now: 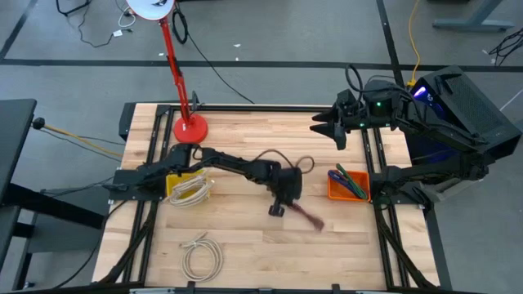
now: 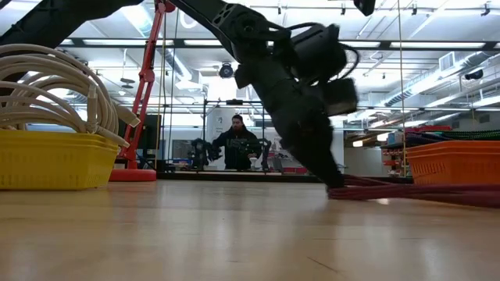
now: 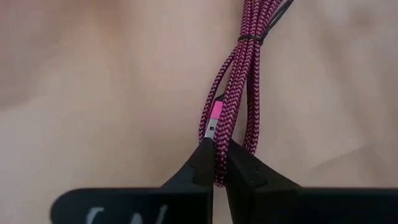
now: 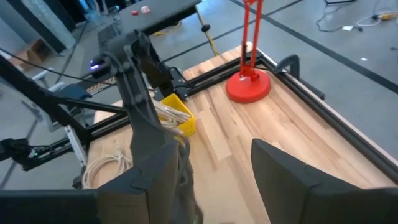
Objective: Pick & Place USB Port
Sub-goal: Put the pink USB cable into the orange bin
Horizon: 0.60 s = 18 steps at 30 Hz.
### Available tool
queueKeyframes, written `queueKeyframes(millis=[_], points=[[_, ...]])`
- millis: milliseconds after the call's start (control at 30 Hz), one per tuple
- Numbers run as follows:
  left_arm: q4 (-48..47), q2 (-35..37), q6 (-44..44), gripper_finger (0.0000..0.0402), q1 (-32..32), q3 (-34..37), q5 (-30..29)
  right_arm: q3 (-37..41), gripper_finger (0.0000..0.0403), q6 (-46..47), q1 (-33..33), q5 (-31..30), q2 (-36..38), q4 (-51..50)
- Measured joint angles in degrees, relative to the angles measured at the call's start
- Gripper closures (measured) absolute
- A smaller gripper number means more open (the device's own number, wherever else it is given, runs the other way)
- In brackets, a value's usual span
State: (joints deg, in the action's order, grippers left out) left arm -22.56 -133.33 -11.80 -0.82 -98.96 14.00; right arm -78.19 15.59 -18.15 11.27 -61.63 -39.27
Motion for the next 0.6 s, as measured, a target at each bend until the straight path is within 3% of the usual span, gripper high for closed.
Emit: queueKeyframes(millis=[167,467,600], points=[[-3.3,5.1,0.8,0.0385,4.3,0.3,-6.6,0.0,0.0199,-0.3,0.0,-2.3,0.0,-2.5],[-18.0,19.7,2.6,0.0386,14.3,0.0,-8.6,0.0,0.0199,-0.9,0.0,-6.7,0.0,-7.2],[-24.1,26.3,1.5,0.0386,17.6,0.1,-12.7,0.0,0.0199,-1.1,0.0,-8.7,0.0,-8.3]])
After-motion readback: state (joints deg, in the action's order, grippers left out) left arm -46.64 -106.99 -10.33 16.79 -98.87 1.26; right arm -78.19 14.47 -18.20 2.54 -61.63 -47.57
